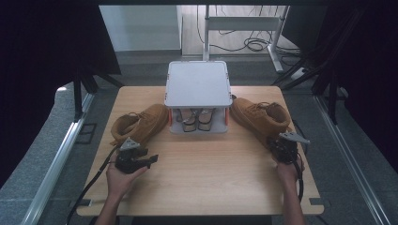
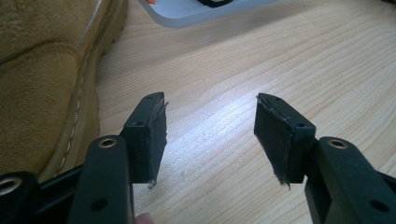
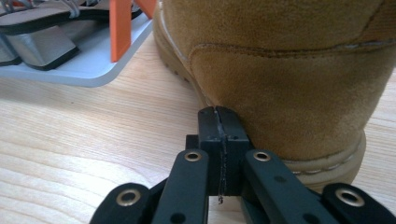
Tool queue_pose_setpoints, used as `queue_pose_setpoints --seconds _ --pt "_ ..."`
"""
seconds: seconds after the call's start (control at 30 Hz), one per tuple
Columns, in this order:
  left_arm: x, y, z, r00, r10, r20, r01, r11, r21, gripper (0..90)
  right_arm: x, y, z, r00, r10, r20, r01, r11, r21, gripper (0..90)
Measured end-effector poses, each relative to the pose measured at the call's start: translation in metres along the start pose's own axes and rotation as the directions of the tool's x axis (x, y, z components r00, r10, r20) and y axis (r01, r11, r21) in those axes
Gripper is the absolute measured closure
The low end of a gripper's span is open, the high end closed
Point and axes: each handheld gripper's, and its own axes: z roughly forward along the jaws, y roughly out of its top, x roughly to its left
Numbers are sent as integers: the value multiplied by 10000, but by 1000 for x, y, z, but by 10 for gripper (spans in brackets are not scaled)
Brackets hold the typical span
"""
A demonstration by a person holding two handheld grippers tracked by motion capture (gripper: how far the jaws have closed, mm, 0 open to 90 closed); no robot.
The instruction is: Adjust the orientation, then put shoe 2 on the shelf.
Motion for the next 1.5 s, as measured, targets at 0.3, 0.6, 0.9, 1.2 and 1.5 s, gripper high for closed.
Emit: queue_pose_setpoints --seconds 0.3,0.6,0.9,1.2,1.5 --pt "0 0 -1 10000 4 10 -4 10000 -37 439 1 1 -4 9989 102 -465 -105 9999 -74 896" --pt "1 3 -11 9999 -146 19 147 9984 -546 440 26 6 -14 9912 -511 -1225 479 9984 -288 896" --pt "-1 8 -21 9999 66 115 -56 9965 -835 440 50 -2 -15 9690 -1096 -2214 1124 9937 -1 894" --pt "-5 25 -63 10000 82 3 -80 9798 -1996 440 65 -2 -14 9376 -1755 -3000 1888 9819 157 793" --pt "10 45 -91 9979 -69 -648 -89 9704 -2413 439 64 -1 -15 9371 -1683 -3058 1827 9830 186 653"
